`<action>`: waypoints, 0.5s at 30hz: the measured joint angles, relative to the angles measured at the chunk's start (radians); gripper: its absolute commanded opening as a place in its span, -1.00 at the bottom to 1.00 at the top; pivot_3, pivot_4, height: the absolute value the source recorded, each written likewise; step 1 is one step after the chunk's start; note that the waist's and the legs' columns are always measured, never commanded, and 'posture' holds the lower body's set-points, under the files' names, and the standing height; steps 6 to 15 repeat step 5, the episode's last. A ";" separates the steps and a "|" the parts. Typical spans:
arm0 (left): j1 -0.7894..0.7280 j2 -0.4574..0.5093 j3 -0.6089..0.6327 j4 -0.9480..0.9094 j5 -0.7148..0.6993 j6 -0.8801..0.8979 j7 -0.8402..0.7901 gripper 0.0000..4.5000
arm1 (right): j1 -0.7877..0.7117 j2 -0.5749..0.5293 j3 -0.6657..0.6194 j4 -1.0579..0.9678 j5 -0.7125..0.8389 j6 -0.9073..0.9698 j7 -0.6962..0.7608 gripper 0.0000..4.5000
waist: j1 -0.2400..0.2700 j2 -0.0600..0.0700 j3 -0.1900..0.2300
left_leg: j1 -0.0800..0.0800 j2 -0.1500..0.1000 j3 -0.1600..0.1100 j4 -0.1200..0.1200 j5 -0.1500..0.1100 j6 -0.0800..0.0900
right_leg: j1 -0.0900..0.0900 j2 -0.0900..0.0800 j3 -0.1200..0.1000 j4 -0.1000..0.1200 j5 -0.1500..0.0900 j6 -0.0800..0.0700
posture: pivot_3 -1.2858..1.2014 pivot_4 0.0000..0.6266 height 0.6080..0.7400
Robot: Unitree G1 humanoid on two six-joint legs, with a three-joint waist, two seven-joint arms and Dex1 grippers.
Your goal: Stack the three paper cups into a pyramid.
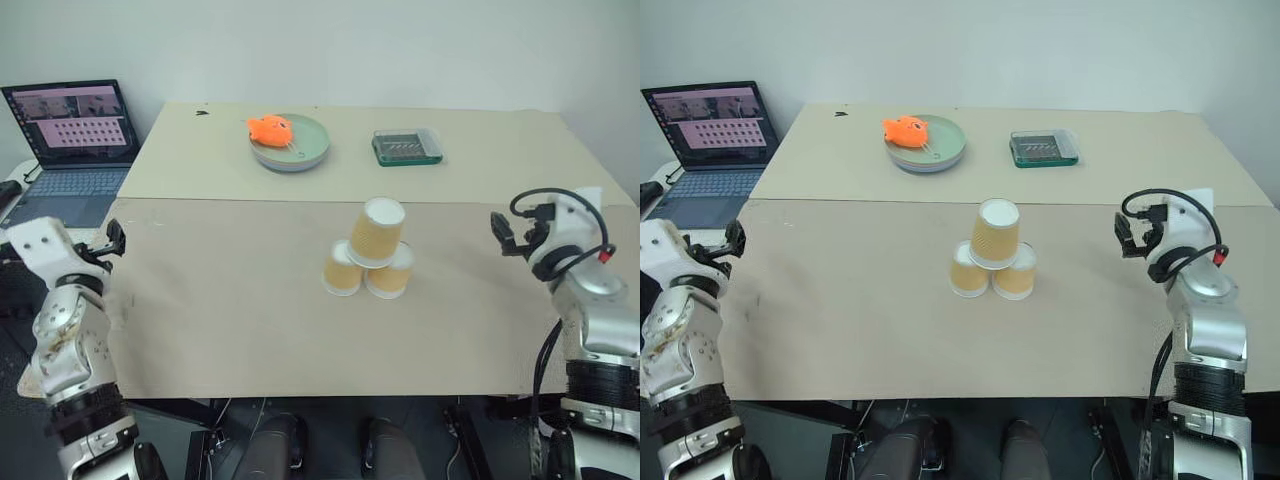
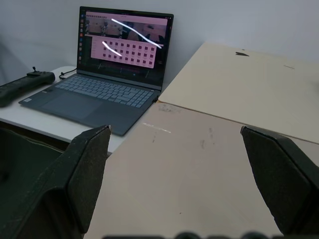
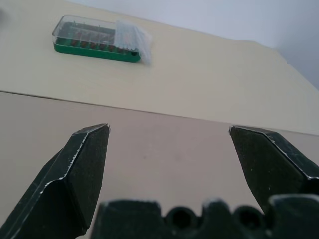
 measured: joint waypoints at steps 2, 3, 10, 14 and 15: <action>0.005 -0.001 -0.003 0.007 0.000 -0.021 0.000 0.98 | 0.002 0.001 0.000 0.040 -0.007 -0.021 -0.013 1.00 | -0.003 0.000 0.000 | 0.000 0.000 0.000 0.000 0.000 0.000 | 0.000 0.000 0.000 0.000 0.000 0.000 | 0.03 -0.52 1.00; 0.005 -0.002 -0.006 0.008 0.000 -0.033 0.001 0.98 | 0.002 0.002 -0.001 0.056 -0.010 -0.028 -0.016 1.00 | -0.006 0.000 0.000 | 0.000 0.000 0.000 0.000 0.000 0.000 | 0.001 0.000 0.000 0.001 0.000 0.000 | 0.03 -0.52 1.00; 0.005 -0.003 -0.015 0.008 -0.001 -0.047 0.004 0.98 | 0.005 0.002 -0.001 0.070 -0.016 -0.038 -0.017 1.00 | -0.011 0.000 0.000 | 0.000 0.000 0.000 0.000 0.000 0.000 | 0.003 0.000 0.000 0.001 0.000 0.000 | 0.03 -0.52 1.00; 0.005 -0.003 -0.015 0.008 -0.001 -0.047 0.004 0.98 | 0.005 0.002 -0.001 0.070 -0.016 -0.038 -0.017 1.00 | -0.011 0.000 0.000 | 0.000 0.000 0.000 0.000 0.000 0.000 | 0.003 0.000 0.000 0.001 0.000 0.000 | 0.03 -0.52 1.00; 0.005 -0.003 -0.015 0.008 -0.001 -0.047 0.004 0.98 | 0.005 0.002 -0.001 0.070 -0.016 -0.038 -0.017 1.00 | -0.011 0.000 0.000 | 0.000 0.000 0.000 0.000 0.000 0.000 | 0.003 0.000 0.000 0.001 0.000 0.000 | 0.03 -0.52 1.00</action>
